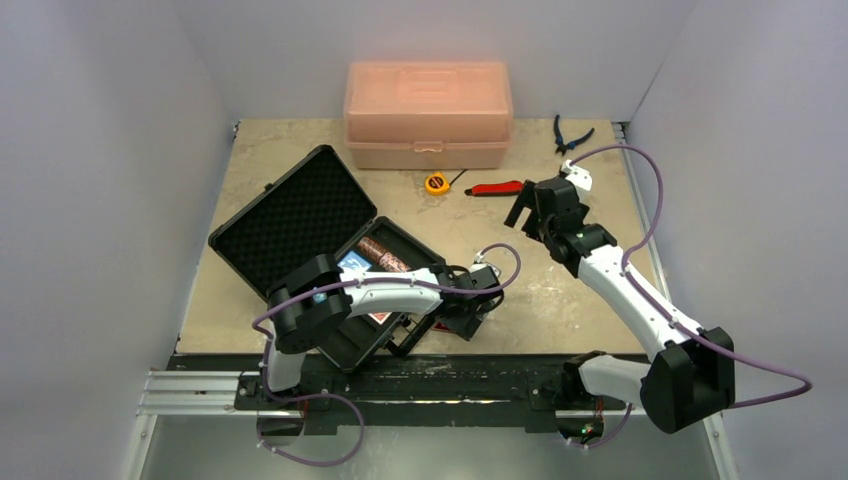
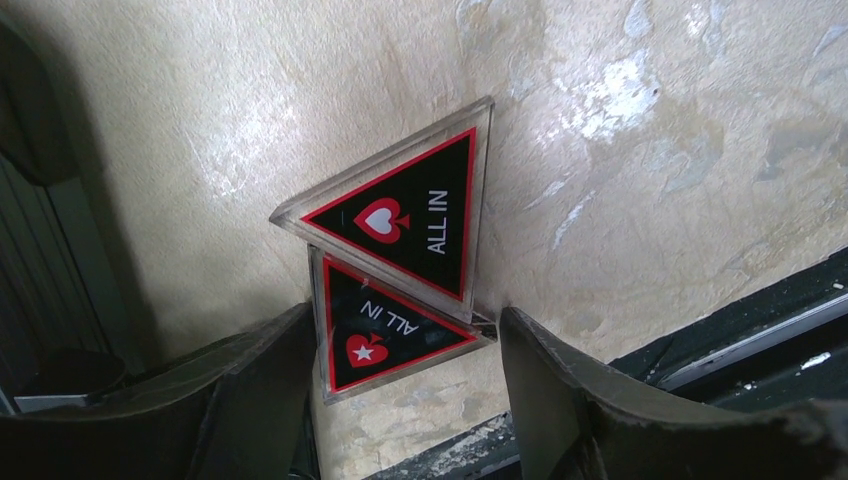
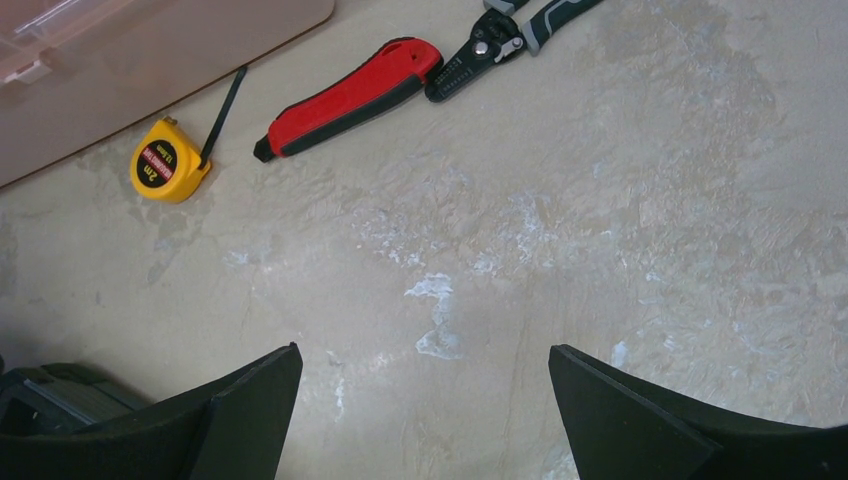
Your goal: Pack up texas hold em set
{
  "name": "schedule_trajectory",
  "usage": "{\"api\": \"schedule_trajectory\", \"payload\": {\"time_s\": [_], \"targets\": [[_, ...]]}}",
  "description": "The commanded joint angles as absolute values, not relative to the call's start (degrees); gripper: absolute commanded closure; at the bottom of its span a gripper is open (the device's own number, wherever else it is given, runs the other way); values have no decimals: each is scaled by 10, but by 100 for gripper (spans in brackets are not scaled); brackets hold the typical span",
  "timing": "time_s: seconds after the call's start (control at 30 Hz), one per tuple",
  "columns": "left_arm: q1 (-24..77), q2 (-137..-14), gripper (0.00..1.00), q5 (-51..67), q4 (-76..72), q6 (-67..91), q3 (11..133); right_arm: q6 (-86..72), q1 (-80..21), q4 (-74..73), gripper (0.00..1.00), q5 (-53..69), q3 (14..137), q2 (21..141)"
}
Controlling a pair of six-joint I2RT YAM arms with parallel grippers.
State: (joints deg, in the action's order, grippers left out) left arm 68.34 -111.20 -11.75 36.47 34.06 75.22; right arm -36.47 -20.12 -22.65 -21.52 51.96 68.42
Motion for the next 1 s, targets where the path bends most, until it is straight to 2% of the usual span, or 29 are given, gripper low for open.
{"api": "schedule_trajectory", "payload": {"time_s": [0.0,0.2,0.97], "targets": [[683,-1100,36,-116,427,355,749,-363,-197,-210,1,-218,515,692],[683,-1101,45,-108,425,357,749,-363,-197,-211,1,-218,514,692],[686,-1014,51,-89,430,363,751,-360,-197,-210,1,-223,514,690]]}}
